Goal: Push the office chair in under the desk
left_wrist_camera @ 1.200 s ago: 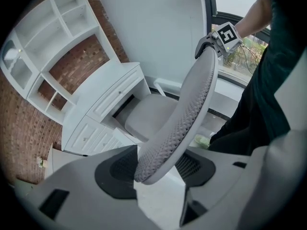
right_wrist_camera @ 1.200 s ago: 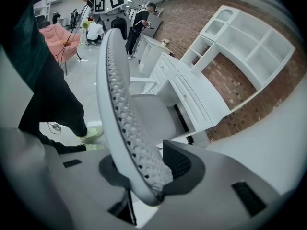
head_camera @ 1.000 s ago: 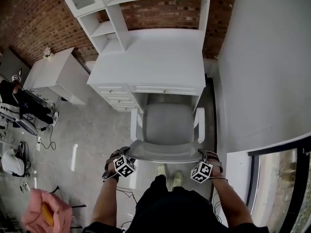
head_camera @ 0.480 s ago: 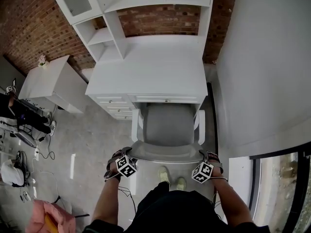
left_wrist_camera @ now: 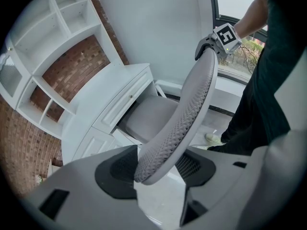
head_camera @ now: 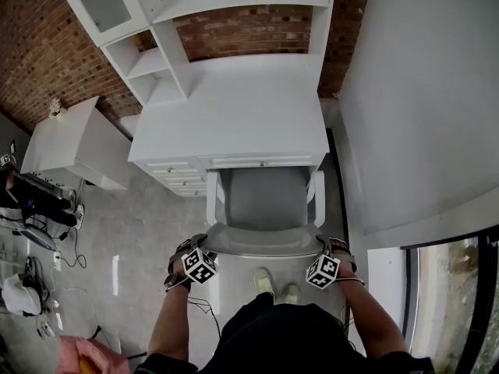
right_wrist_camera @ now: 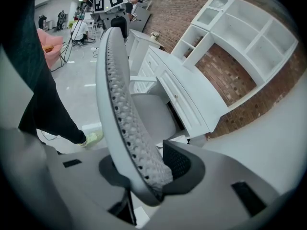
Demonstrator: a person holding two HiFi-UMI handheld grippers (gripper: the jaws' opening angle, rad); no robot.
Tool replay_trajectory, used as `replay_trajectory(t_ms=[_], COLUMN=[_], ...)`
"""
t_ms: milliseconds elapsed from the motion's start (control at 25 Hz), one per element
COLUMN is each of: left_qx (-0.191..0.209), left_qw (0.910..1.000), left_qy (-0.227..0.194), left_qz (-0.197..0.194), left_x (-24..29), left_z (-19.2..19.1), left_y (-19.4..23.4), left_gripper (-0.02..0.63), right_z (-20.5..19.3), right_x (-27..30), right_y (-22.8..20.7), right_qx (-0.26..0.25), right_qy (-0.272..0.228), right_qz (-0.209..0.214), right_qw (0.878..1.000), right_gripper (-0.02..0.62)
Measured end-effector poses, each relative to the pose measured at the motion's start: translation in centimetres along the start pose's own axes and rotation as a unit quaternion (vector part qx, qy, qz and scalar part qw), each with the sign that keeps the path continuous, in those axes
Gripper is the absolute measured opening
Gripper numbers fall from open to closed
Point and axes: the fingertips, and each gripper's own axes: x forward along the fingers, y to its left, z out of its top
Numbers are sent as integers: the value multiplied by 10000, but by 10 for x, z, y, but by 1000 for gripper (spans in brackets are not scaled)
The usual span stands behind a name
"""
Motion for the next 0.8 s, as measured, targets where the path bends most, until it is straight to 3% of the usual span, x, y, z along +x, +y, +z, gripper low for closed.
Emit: replay_trajectory(t_ms=[800], left_qx=[-55], left_qw=[9999], left_qy=[-64], left_qz=[-133], left_x=[7], left_z=[13], left_y=[17], left_gripper=[230], right_z=[6], right_x=[12], right_y=[-26], right_qx=[13], right_qy=[10], right_qz=[39], right_qw=[10000], right_gripper=[126])
